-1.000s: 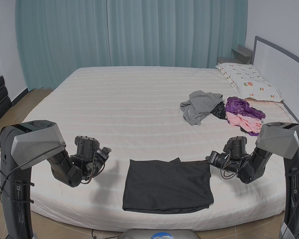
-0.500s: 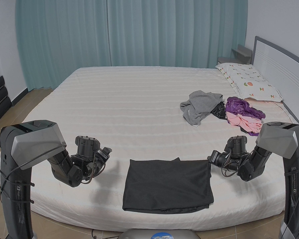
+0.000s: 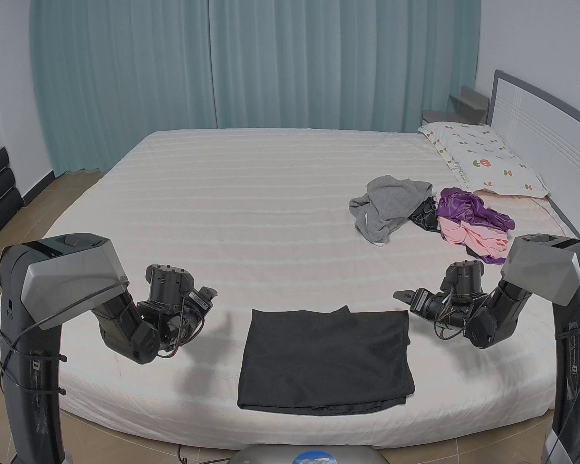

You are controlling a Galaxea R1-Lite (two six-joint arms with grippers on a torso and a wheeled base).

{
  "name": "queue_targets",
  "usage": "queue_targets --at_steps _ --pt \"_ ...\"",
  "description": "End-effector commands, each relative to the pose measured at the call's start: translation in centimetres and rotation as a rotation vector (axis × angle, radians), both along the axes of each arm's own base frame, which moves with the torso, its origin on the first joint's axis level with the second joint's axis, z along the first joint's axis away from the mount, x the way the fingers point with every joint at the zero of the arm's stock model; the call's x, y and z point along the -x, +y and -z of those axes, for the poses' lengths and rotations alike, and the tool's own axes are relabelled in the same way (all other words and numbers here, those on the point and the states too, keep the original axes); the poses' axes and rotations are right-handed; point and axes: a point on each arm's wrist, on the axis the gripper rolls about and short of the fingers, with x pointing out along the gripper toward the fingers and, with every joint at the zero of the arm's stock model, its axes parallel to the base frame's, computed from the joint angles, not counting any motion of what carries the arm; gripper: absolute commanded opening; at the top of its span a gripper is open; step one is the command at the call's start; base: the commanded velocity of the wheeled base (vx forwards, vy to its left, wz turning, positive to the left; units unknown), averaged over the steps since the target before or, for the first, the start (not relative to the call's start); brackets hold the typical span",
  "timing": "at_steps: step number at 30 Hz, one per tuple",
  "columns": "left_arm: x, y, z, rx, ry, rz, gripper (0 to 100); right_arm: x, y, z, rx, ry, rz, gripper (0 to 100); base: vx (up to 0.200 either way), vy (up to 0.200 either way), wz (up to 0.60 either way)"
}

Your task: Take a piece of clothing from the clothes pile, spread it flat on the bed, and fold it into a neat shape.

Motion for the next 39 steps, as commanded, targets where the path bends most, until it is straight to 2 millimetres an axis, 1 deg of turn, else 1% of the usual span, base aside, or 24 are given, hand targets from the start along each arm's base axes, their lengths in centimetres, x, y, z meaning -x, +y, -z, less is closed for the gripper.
queue_targets --at_steps 1,5,6,7,14,15,16,17,19,20,21,22,23,26,27,28,29,30,33,34,35,37,38,39 --pt "0.2 0.0 -0.1 0.002 0.006 0.003 100 1.8 -0.5 -2.0 -0.021 -0.002 0.016 100 0.0 0.0 0.0" --pt "1.3 0.3 -1.9 0.005 -0.02 0.021 100 5.0 -1.2 -5.6 -0.036 -0.06 0.022 100 0.0 0.0 0.0" --pt "1.3 0.3 -1.9 0.005 -0.02 0.021 100 5.0 -1.2 -5.6 -0.036 -0.06 0.022 100 0.0 0.0 0.0" --pt "2.0 0.5 -3.1 0.016 -0.033 0.03 100 6.6 -1.5 -7.6 -0.044 -0.097 0.023 100 0.0 0.0 0.0" --pt "2.6 1.1 -4.8 -0.027 -0.097 0.049 100 11.9 -3.4 -13.2 -0.024 -0.277 0.077 100 0.0 0.0 0.0" --pt "3.2 1.3 -5.8 -0.048 -0.135 0.042 100 13.4 -4.0 -14.7 -0.014 -0.325 0.088 100 0.0 0.0 0.0" --pt "3.4 1.4 -6.0 -0.051 -0.14 0.041 100 13.7 -4.1 -15.0 -0.013 -0.329 0.09 100 0.0 0.0 0.0" --pt "4.3 1.6 -7.2 -0.051 -0.188 0.04 100 15.3 -4.8 -16.2 0.013 -0.37 0.103 100 0.0 0.0 0.0" --pt "5.1 1.4 -8.2 -0.045 -0.24 0.047 100 17.2 -5.6 -17.0 0.057 -0.406 0.113 100 0.0 0.0 0.0" --pt "5.1 1.4 -8.2 -0.045 -0.24 0.047 100 17.2 -5.6 -17.0 0.057 -0.406 0.113 100 0.0 0.0 0.0" --pt "5.9 1.7 -10.0 -0.059 -0.327 0.032 100 19.3 -6.1 -17.5 0.103 -0.441 0.119 100 0.0 0.0 0.0" --pt "5.9 1.7 -10.0 -0.059 -0.327 0.032 100 19.3 -6.1 -17.5 0.103 -0.441 0.119 100 0.0 0.0 0.0" --pt "7.4 2.3 -12.5 -0.099 -0.426 0.007 100 21.3 -6.5 -18.2 0.139 -0.49 0.123 100 0.0 0.0 0.0" --pt "9.6 3.0 -15.0 -0.158 -0.521 -0.005 100 23.3 -6.9 -18.9 0.174 -0.543 0.134 100 0.0 0.0 0.0" --pt "11.2 3.5 -16.1 -0.201 -0.561 -0.017 100 24.4 -7.2 -19.5 0.213 -0.59 0.147 100 0.0 0.0 0.0" --pt "12.0 3.7 -16.6 -0.219 -0.581 -0.022 100 24.9 -7.3 -19.8 0.232 -0.619 0.153 100 0.0 0.0 0.0" --pt "12.0 3.7 -16.6 -0.219 -0.581 -0.022 100 24.9 -7.3 -19.8 0.232 -0.619 0.153 100 0.0 0.0 0.0" --pt "13.6 4.3 -17.6 -0.251 -0.619 -0.032 100 26.3 -7.6 -20.6 0.262 -0.675 0.163 100 0.0 0.0 0.0" --pt "15.6 5.0 -18.6 -0.282 -0.66 -0.053 100 27.8 -7.5 -21.0 0.283 -0.698 0.143 100 0.0 0.0 0.0" --pt "17.0 5.4 -19.3 -0.314 -0.69 -0.063 100 29.0 -7.3 -21.0 0.294 -0.71 0.111 100 0.0 0.0 0.0" --pt "17.3 5.5 -19.3 -0.322 -0.694 -0.064 100 29.2 -7.3 -21.0 0.295 -0.71 0.103 100 0.0 0.0 0.0" --pt "20.1 6.4 -20.1 -0.4 -0.743 -0.072 100 31.6 -6.9 -20.9 0.299 -0.721 0.013 100 0.0 0.0 0.0" --pt "20.2 6.4 -20.2 -0.406 -0.746 -0.071 100 31.7 -6.9 -20.9 0.299 -0.722 0.007 100 0.0 0.0 0.0" --pt "21.9 6.9 -20.6 -0.454 -0.78 -0.082 100 33.1 -6.7 -20.7 0.299 -0.709 -0.042 100 0.0 0.0 0.0"
